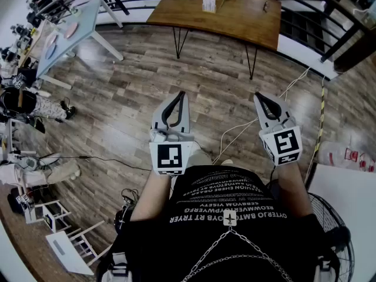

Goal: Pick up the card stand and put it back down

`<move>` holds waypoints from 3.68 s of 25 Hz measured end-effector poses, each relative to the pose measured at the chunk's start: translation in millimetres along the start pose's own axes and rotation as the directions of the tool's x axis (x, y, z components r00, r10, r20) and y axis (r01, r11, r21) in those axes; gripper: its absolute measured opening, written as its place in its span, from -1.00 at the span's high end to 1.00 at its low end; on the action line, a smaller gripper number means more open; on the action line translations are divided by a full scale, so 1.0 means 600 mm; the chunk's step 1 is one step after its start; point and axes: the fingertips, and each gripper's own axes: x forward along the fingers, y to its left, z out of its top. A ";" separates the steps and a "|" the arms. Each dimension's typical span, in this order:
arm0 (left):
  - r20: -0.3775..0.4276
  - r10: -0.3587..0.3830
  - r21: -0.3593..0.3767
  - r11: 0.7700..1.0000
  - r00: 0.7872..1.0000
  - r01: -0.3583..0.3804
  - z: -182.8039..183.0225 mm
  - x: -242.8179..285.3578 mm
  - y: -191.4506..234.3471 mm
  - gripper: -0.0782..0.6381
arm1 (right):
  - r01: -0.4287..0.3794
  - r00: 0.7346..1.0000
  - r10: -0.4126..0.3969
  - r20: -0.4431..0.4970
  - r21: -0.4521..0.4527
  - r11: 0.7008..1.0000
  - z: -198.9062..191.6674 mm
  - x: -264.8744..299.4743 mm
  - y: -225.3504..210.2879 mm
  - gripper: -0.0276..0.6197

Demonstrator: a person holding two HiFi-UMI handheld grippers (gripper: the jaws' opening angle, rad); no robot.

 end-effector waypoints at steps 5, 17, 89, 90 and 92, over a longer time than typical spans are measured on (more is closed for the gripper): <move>-0.034 -0.001 -0.012 1.000 0.999 0.001 -0.012 -0.017 0.008 0.70 | 0.001 1.000 -0.001 -0.014 0.054 0.999 -0.007 -0.002 0.012 0.87; 0.014 -0.070 0.036 0.997 0.997 0.069 -0.031 0.105 0.067 0.70 | 0.052 0.999 -0.051 -0.011 0.125 0.991 -0.012 0.102 -0.038 0.87; -0.194 -0.272 -0.194 0.952 0.943 0.235 -0.203 0.528 0.276 0.70 | 0.022 0.975 0.027 -0.220 0.217 0.976 -0.063 0.579 -0.170 0.65; -0.195 -0.273 -0.193 0.952 0.942 0.236 -0.203 0.541 0.277 0.70 | 0.018 0.975 0.031 -0.220 0.219 0.975 -0.064 0.589 -0.178 0.64; -0.196 -0.276 -0.190 0.952 0.941 0.240 -0.197 0.565 0.276 0.70 | 0.013 0.976 0.037 -0.216 0.222 0.975 -0.063 0.605 -0.195 0.62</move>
